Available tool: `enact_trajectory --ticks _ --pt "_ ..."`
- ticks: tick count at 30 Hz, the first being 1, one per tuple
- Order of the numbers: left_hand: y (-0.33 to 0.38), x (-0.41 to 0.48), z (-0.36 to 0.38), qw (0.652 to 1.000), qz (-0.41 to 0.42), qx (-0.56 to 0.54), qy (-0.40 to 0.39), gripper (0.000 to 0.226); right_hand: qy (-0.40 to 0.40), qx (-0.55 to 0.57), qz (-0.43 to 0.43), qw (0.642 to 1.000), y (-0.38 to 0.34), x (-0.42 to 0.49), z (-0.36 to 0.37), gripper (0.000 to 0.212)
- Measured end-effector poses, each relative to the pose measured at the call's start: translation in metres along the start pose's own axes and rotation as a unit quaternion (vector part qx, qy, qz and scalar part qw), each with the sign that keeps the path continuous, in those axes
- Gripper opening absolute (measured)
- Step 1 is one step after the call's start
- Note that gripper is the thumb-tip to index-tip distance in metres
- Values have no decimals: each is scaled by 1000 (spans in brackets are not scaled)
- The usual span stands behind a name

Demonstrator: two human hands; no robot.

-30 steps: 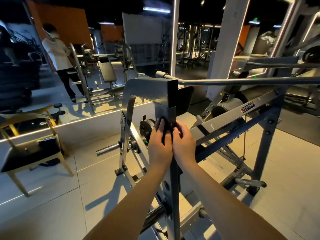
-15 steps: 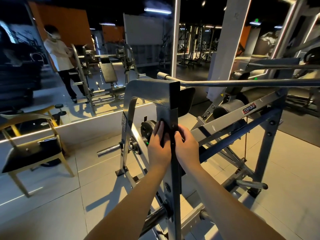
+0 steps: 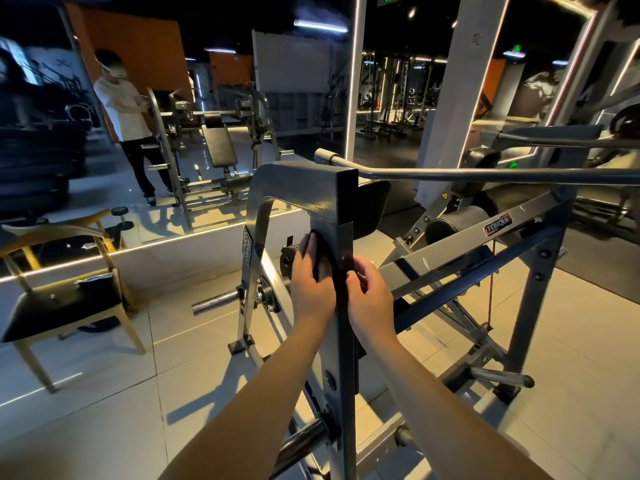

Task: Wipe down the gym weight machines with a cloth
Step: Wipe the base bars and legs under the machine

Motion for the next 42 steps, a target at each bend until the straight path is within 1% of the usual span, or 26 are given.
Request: enact_trajectory --ticks 5,8,11,13,16,19,21,26,28,31,34,38,42 --pt "-15 -25 -1 1000 -4 -13 -10 49 -10 45 25 999 3 0 1 23" --pt "-16 -48 -1 999 14 23 -28 49 -27 69 26 997 1 -4 2 24" --pt "-3 -48 -5 998 34 55 -2 42 -44 90 31 994 4 -4 -1 26" --pt "17 -45 -4 994 71 73 30 39 -67 118 43 990 9 -3 -2 27" --pt "41 -42 6 982 144 108 57 42 -114 187 67 974 15 2 -4 30" --pt "40 -43 12 961 207 165 78 42 -150 207 57 965 15 9 -8 31" --pt "27 -49 16 953 225 187 78 42 -169 208 46 962 16 12 -9 32" --pt "-4 -68 20 954 172 228 88 44 -214 177 9 961 21 14 -6 36" --pt "3 -69 18 952 162 240 103 41 -228 168 -2 959 18 15 -7 35" --pt "34 -64 20 941 179 256 128 39 -244 173 -12 954 16 20 -9 31" --pt "51 -53 24 932 173 273 162 40 -260 169 -13 951 20 22 -7 33" --pt "39 -63 27 928 160 276 192 40 -283 168 -26 944 22 24 -8 32" --pt "27 -77 27 934 128 272 192 40 -310 150 -36 938 26 29 -4 36"
Point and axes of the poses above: each hand's wrist, its own x-axis towards the middle knuckle, its own z-axis out of the palm, y = z × x, the point moved 10 cm from there along x, towards the middle knuckle, and after that the axes turned 3 degrees about y, right-handed, at the moved point
